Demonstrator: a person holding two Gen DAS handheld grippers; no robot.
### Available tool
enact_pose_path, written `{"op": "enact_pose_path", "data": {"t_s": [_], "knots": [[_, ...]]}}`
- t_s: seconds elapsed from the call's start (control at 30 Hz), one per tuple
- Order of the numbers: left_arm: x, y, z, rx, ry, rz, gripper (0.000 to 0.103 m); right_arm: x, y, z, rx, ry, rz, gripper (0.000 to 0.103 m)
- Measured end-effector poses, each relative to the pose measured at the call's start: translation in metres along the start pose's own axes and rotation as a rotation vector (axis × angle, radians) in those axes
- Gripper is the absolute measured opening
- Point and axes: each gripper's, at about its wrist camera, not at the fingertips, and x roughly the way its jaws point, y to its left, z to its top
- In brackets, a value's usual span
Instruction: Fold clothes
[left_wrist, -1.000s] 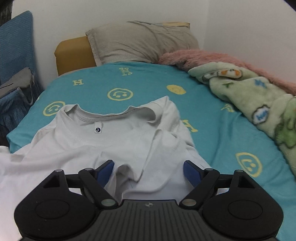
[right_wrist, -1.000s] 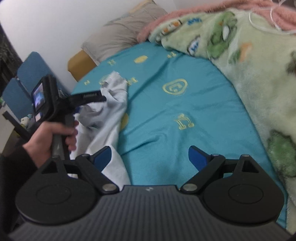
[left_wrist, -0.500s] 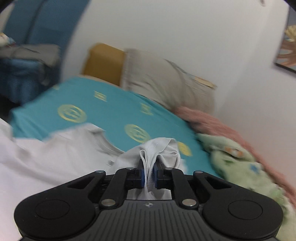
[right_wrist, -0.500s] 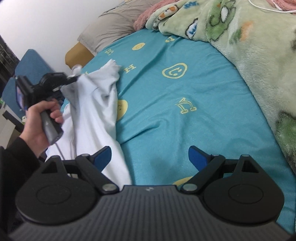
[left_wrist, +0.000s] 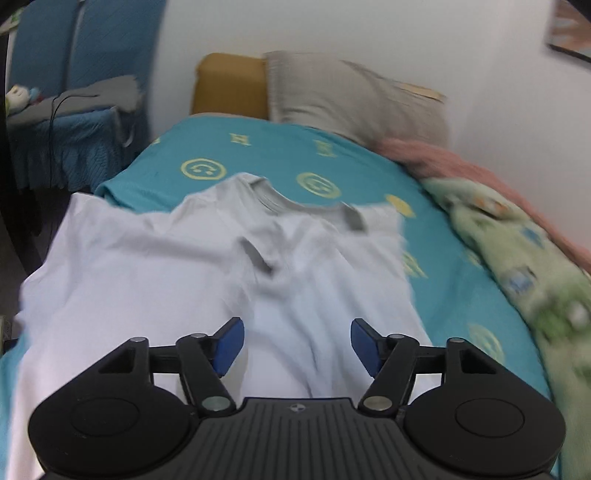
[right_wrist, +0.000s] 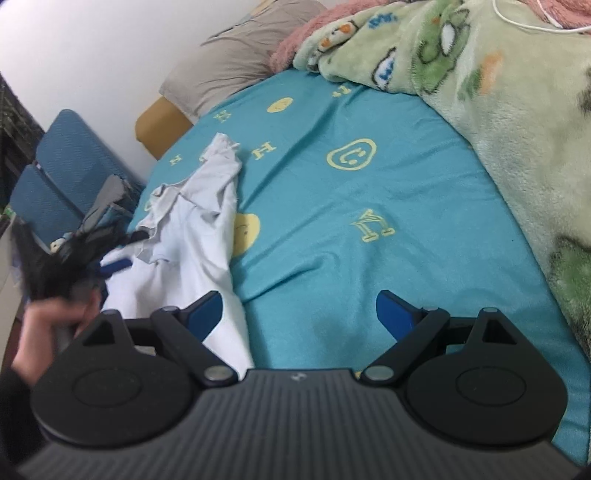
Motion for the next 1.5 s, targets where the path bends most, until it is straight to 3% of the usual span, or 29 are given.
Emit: {"op": "enact_pose_path", "data": {"t_s": [0.17,0.27,0.43,0.57,0.83,1.13,1.17,1.3,1.5], "knots": [[-0.085,-0.002,-0.069,-0.057,0.135,-0.014,0.067,-0.015,0.011,-0.003,-0.053,-0.013,0.035,0.091],[-0.123,-0.004,-0.11,-0.096,0.176,-0.03,0.067,-0.029,0.018,-0.005,-0.09,-0.036,0.056,0.091],[-0.148,-0.002,-0.171,-0.157,0.31,-0.127,0.062,-0.049,0.023,-0.01,-0.118,-0.054,0.078,0.091],[-0.149,0.001,-0.195,-0.183,0.375,-0.157,0.059,-0.06,0.022,-0.015,-0.103,-0.051,0.078,0.091],[-0.155,-0.014,-0.212,-0.105,0.467,-0.236,0.059,-0.064,0.026,-0.019,-0.118,-0.049,0.076,0.091],[-0.163,-0.021,-0.219,-0.107,0.567,-0.298,0.057,-0.058,0.031,-0.02,-0.127,-0.028,0.103,0.091],[-0.166,-0.022,-0.22,-0.096,0.572,-0.296,0.056,-0.058,0.032,-0.02,-0.128,-0.027,0.106,0.091],[-0.171,-0.027,-0.219,-0.044,0.575,-0.25,0.036,-0.056,0.035,-0.021,-0.135,-0.024,0.118,0.091],[-0.173,-0.038,-0.222,0.02,0.575,-0.193,0.036,-0.06,0.038,-0.022,-0.146,-0.026,0.132,0.091]]}}
